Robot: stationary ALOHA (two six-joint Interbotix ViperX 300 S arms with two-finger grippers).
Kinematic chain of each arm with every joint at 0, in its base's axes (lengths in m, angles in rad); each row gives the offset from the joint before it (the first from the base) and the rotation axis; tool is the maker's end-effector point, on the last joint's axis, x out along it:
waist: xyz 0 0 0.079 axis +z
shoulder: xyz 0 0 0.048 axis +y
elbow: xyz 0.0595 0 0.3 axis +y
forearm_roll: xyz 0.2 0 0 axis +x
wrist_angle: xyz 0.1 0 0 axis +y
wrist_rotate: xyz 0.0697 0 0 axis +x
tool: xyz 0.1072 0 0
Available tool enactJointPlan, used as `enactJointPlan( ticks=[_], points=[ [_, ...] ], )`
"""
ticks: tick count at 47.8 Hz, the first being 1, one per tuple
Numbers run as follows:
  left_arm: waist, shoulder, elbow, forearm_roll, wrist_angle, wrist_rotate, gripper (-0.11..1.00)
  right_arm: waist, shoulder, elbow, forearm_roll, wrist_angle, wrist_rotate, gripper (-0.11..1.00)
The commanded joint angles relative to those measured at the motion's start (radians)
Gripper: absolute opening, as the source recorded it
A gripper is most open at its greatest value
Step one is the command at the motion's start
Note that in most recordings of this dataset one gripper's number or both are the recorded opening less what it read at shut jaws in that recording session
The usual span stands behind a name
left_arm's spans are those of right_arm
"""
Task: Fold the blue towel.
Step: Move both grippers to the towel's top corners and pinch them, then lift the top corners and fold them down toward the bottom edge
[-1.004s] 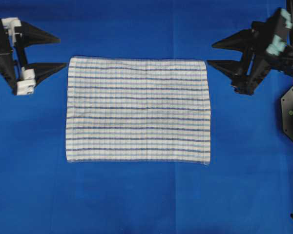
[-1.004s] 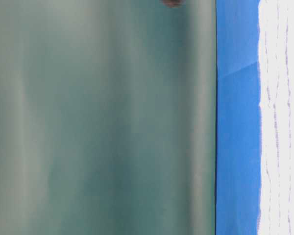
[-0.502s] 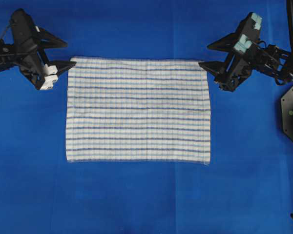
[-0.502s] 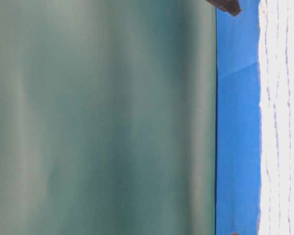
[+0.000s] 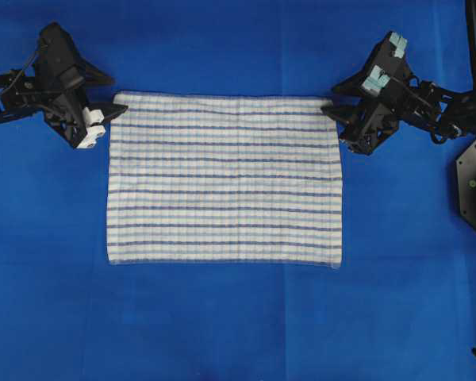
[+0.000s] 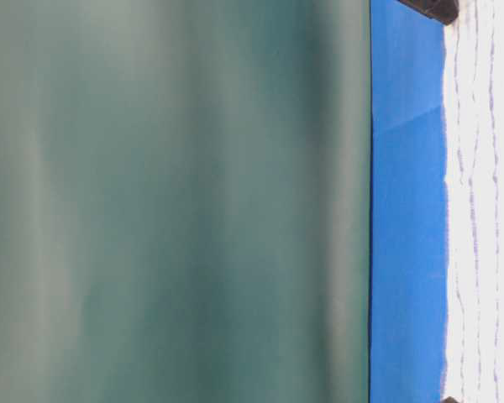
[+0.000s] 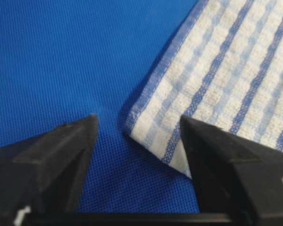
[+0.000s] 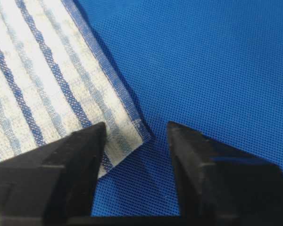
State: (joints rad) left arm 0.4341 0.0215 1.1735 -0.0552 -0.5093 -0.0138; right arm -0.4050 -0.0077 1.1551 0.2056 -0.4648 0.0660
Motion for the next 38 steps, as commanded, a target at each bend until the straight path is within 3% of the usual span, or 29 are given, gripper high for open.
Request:
enactJointPlan(
  ticks=[1, 16, 21, 38],
  points=[
    [0.003, 0.011, -0.014, -0.003, -0.008, -0.002, 0.58, 0.006, 0.002, -0.012, 0.003, -0.015, 0.002, 0.51],
    [-0.002, 0.031, -0.017, -0.003, -0.005, -0.017, 0.06, 0.026, 0.008, -0.012, 0.003, -0.017, 0.002, 0.16],
    [-0.012, 0.029, -0.018, -0.002, -0.005, -0.017, 0.05, 0.028, 0.008, -0.014, 0.003, -0.02, 0.002, 0.08],
    [-0.048, -0.058, -0.031, 0.002, 0.021, -0.011, 0.05, 0.028, -0.064, -0.011, 0.003, -0.009, 0.002, 0.08]
  ],
)
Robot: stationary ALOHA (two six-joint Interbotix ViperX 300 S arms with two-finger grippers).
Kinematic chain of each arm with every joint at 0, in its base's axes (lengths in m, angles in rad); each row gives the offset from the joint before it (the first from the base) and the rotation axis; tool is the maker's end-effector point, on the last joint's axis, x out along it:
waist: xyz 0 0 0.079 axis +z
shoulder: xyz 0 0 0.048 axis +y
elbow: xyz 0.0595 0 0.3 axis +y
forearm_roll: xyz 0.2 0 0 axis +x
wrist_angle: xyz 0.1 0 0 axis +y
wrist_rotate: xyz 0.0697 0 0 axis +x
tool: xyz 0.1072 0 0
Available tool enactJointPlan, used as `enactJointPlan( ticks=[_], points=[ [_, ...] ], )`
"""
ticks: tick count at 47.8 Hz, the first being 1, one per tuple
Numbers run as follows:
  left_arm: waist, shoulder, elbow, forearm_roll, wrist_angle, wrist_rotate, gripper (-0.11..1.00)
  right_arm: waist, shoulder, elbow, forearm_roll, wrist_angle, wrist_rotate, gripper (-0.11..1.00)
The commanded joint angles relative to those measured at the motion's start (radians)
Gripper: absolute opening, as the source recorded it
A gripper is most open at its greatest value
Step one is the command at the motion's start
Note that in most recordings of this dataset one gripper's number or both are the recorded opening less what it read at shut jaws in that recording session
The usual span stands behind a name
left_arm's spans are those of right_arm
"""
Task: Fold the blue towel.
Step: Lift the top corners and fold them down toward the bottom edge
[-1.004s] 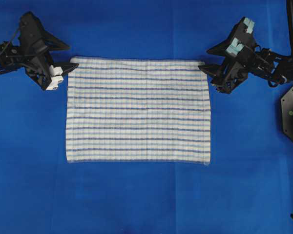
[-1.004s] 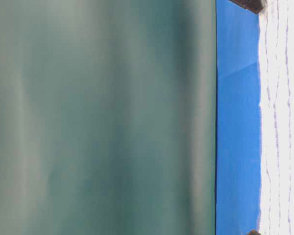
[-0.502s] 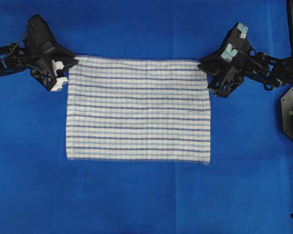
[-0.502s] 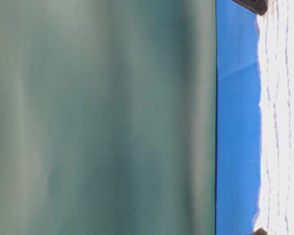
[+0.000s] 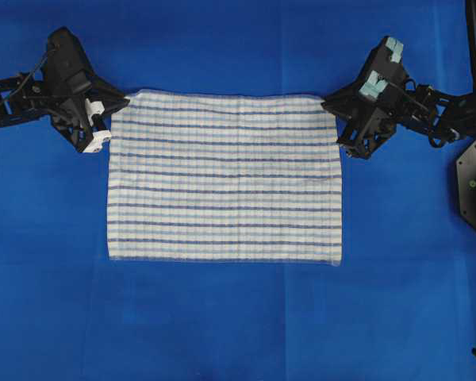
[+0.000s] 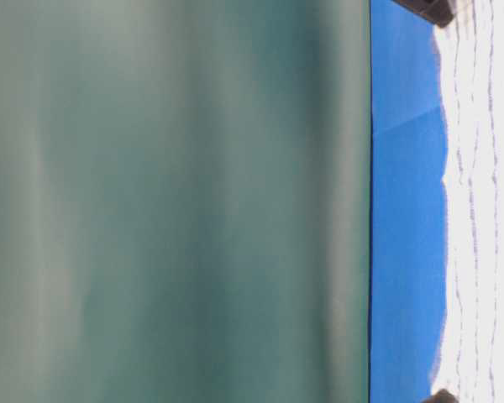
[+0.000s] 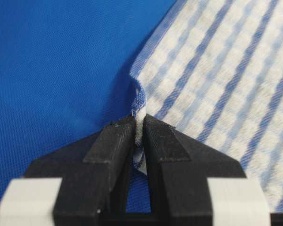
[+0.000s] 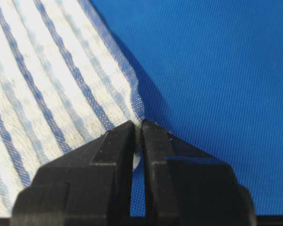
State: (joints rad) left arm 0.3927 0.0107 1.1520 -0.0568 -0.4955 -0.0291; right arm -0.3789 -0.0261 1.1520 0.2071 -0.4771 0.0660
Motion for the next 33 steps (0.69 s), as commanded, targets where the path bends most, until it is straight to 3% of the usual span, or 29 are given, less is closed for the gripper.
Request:
enactJointPlan(
  ticks=[1, 18, 33],
  points=[
    [-0.008, -0.057, -0.009, 0.003, 0.015, 0.005, 0.05, 0.002, -0.055, -0.008, 0.002, 0.008, 0.002, 0.08],
    [-0.041, -0.149, 0.0, 0.003, 0.071, 0.002, 0.05, 0.011, -0.129, 0.006, 0.002, 0.069, 0.0, 0.08],
    [-0.152, -0.249, 0.017, 0.003, 0.071, -0.009, 0.05, 0.095, -0.245, 0.02, 0.021, 0.175, 0.008, 0.08]
  ],
)
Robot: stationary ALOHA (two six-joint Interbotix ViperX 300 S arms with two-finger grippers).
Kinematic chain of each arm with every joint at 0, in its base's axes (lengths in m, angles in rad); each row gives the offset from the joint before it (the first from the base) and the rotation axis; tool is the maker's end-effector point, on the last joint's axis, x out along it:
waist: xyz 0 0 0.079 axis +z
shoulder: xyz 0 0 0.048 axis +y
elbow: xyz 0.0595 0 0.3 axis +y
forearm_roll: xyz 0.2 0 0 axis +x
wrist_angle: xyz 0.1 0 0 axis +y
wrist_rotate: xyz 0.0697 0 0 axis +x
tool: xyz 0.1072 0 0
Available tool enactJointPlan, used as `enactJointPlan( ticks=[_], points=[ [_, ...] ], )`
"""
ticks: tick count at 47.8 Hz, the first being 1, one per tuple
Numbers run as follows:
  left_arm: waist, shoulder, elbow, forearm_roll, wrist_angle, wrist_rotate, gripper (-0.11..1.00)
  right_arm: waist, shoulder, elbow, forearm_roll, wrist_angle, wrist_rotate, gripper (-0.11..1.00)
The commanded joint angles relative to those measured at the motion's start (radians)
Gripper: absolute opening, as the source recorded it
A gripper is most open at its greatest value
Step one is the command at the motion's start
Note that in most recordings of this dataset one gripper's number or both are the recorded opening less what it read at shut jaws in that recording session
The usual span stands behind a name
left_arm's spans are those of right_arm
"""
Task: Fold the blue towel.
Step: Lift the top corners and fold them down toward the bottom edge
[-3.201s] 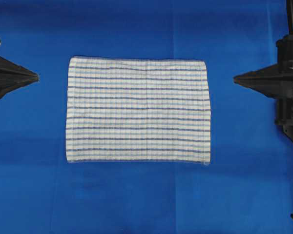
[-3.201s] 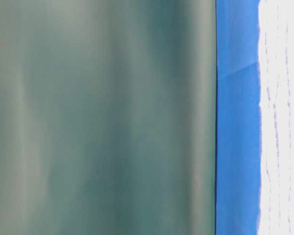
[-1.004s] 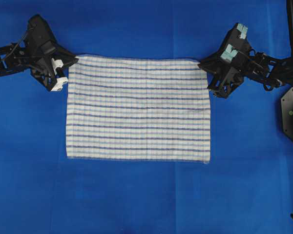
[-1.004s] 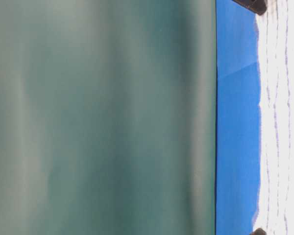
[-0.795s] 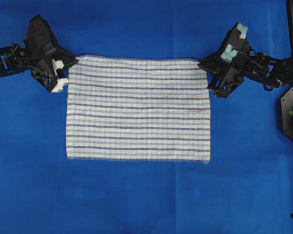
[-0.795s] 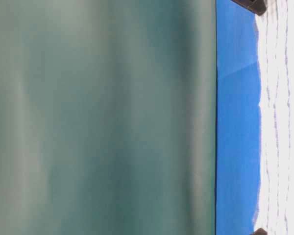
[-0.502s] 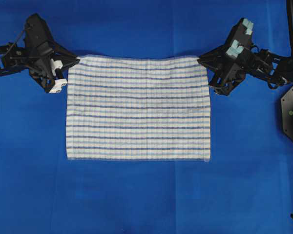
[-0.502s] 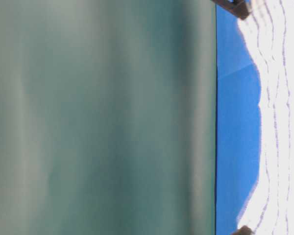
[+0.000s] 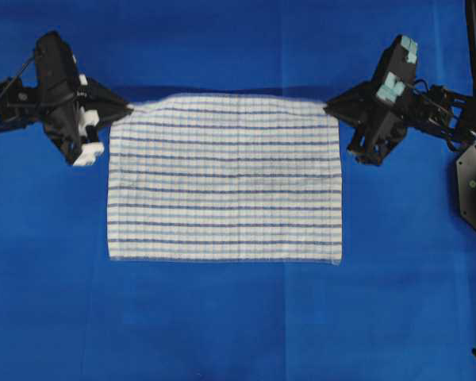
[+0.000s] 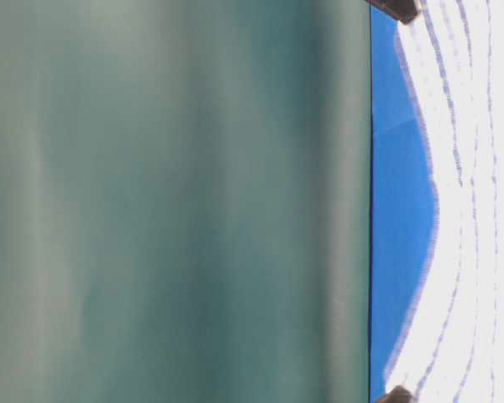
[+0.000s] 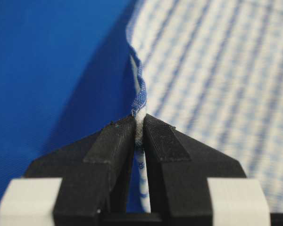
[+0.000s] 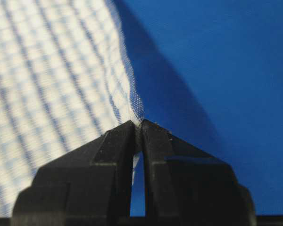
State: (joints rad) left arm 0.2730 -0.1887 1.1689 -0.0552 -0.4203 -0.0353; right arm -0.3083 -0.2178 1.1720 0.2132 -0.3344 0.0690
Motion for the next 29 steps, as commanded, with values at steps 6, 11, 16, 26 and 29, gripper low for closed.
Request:
enactJointPlan(
  ticks=[6, 11, 16, 26, 29],
  points=[
    [-0.095, -0.112, 0.02, 0.002, 0.008, -0.015, 0.05, 0.069, -0.124, 0.011, 0.041, 0.089, 0.015, 0.08],
    [-0.143, -0.161, 0.038, 0.002, 0.023, -0.031, 0.05, 0.114, -0.186, 0.018, 0.058, 0.126, 0.021, 0.08],
    [-0.189, -0.209, 0.052, 0.002, 0.026, -0.063, 0.05, 0.158, -0.239, 0.032, 0.086, 0.149, 0.021, 0.08],
    [-0.31, -0.284, 0.084, 0.002, 0.026, -0.112, 0.05, 0.253, -0.307, 0.057, 0.167, 0.179, 0.023, 0.08],
    [-0.351, -0.293, 0.089, 0.002, 0.026, -0.127, 0.05, 0.281, -0.313, 0.058, 0.184, 0.183, 0.023, 0.08]
  ],
)
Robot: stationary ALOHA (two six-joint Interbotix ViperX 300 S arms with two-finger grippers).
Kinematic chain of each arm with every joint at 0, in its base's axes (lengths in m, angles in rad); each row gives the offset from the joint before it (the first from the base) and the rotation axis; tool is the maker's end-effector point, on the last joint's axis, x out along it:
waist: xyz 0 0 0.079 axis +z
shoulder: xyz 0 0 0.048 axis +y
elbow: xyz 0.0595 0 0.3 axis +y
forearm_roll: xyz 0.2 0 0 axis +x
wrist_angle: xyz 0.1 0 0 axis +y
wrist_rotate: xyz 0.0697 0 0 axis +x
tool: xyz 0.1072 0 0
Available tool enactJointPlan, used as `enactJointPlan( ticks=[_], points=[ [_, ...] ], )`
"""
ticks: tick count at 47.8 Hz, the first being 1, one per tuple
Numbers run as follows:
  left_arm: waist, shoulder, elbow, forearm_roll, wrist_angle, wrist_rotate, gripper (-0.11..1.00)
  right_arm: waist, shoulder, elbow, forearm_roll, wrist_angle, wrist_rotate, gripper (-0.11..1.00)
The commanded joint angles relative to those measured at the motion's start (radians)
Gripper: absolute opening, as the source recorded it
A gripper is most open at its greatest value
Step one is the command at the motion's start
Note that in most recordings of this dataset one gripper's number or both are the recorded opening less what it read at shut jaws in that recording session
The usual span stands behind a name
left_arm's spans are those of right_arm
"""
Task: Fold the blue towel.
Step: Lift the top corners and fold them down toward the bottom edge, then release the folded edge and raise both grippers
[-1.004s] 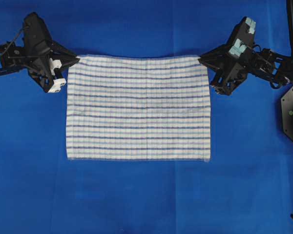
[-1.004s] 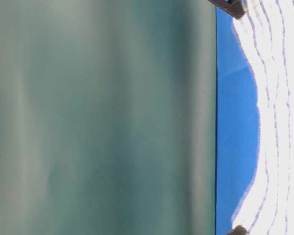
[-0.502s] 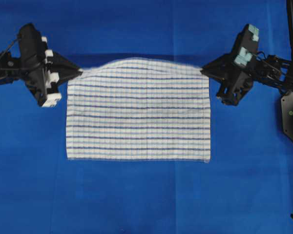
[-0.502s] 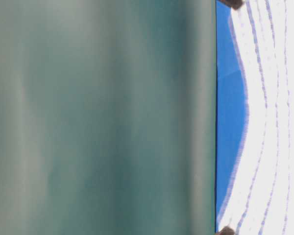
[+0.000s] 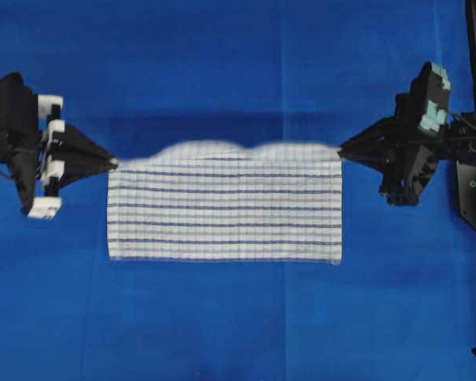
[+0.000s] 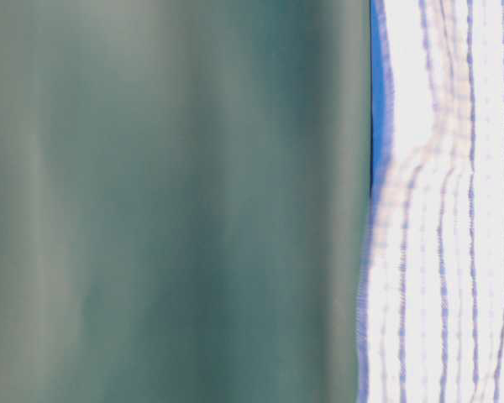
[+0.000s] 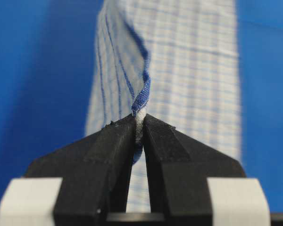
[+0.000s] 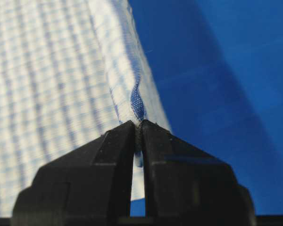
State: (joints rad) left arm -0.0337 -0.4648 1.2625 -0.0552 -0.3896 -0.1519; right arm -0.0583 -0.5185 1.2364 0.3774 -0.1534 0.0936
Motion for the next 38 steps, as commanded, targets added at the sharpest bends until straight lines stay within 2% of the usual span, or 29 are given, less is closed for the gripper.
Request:
enactJointPlan(
  ticks=[1, 9, 20, 38],
  points=[
    [-0.058, -0.018, -0.005, 0.002, -0.005, -0.015, 0.05, 0.04, -0.012, -0.006, 0.025, 0.002, -0.002, 0.08],
    [-0.135, -0.012, -0.006, 0.002, -0.005, -0.043, 0.05, 0.107, -0.002, -0.008, 0.072, -0.003, -0.002, 0.08],
    [-0.17, 0.018, -0.011, 0.002, -0.005, -0.044, 0.05, 0.172, 0.037, -0.018, 0.118, -0.008, -0.002, 0.08],
    [-0.17, 0.091, -0.034, 0.002, -0.005, -0.044, 0.05, 0.196, 0.118, -0.055, 0.118, -0.015, -0.005, 0.08]
  ],
)
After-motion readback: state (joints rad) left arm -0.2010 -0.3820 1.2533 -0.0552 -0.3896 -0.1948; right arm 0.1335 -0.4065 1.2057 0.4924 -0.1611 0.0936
